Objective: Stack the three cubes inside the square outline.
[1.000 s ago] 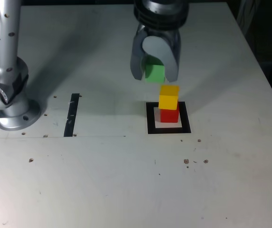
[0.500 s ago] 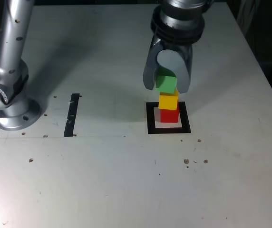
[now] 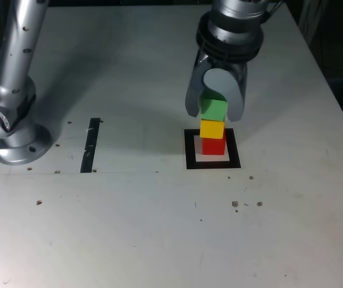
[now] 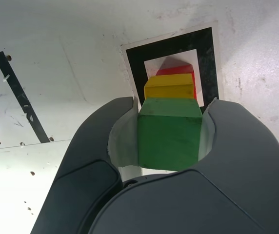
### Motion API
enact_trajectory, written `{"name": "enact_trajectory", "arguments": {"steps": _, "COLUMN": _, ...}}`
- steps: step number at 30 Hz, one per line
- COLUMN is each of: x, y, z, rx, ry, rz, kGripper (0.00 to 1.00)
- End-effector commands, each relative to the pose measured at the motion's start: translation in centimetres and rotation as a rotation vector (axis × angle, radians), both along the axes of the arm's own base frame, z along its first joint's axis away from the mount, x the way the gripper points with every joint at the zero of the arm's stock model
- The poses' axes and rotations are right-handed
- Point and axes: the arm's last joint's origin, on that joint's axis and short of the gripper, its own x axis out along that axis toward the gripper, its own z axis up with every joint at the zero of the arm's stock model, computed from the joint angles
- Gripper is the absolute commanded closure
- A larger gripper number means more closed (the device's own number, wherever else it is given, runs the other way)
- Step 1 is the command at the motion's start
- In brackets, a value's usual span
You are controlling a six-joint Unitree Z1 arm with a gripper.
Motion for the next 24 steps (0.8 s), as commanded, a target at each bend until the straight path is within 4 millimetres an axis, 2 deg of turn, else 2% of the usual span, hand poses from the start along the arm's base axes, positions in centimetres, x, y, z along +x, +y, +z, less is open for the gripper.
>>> {"name": "enact_trajectory", "arguments": {"steps": 1, "x": 0.2, "y": 0.0, "z": -0.1, "rx": 0.001, "ry": 0.002, "rz": -0.004, "kGripper": 0.72}}
{"name": "enact_trajectory", "arguments": {"steps": 14, "x": 0.5, "y": 0.3, "z": -0.8, "rx": -0.007, "ry": 0.034, "rz": -0.018, "kGripper": 0.38}}
{"name": "enact_trajectory", "arguments": {"steps": 24, "x": 0.3, "y": 0.8, "z": -1.1, "rx": -0.001, "ry": 0.062, "rz": -0.011, "kGripper": 0.22}}
